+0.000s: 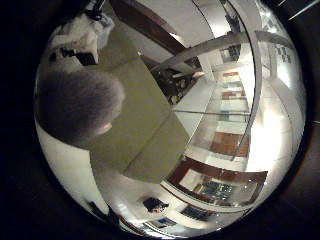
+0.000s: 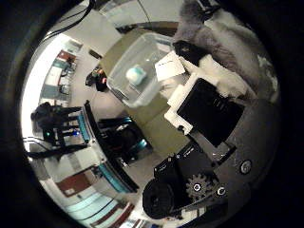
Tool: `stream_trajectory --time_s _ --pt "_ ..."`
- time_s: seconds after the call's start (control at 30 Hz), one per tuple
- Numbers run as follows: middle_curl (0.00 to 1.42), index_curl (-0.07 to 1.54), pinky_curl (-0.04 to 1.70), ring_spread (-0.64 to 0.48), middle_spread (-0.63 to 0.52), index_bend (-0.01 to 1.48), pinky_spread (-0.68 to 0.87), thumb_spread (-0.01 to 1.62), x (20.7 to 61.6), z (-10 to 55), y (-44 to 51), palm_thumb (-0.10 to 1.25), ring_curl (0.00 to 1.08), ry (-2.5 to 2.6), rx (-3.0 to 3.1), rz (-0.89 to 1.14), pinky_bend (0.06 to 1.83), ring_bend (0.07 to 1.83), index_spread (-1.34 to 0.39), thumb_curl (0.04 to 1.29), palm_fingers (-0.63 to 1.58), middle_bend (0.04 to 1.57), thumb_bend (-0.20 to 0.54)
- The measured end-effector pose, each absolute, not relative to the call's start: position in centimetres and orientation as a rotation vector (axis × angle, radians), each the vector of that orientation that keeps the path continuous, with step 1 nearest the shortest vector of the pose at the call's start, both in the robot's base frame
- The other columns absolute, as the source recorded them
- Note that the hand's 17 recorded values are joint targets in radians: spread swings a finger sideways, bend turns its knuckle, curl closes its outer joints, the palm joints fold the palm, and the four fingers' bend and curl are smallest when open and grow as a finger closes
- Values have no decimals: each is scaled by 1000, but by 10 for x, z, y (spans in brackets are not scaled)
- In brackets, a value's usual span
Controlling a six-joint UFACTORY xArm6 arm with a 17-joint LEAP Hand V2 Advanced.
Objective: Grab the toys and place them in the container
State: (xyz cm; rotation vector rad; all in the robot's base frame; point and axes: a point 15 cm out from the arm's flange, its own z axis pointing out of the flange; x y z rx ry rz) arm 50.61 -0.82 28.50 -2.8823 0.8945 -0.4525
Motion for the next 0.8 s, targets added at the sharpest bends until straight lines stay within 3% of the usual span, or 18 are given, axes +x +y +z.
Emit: stream_trajectory --time_s 0.23,0.37,0.6,0.8 --pt "641 693 757 -165 -95 1209 -187 908 469 306 158 1053 624 664 -2849 -382 1387 1462 -177 701 1192 1364 -16" --pt "640 692 777 -164 -95 1209 -189 908 438 286 223 1052 623 574 -2869 -304 1375 1462 -177 704 1192 1365 -16" --pt "642 692 805 -168 -96 1212 -193 910 409 204 266 1046 627 513 -2917 -217 1361 1459 -174 710 1187 1371 -16" --pt "645 694 817 -174 -97 1203 -192 896 425 180 267 1002 627 542 -2902 -234 1354 1441 -177 705 1165 1371 -27"
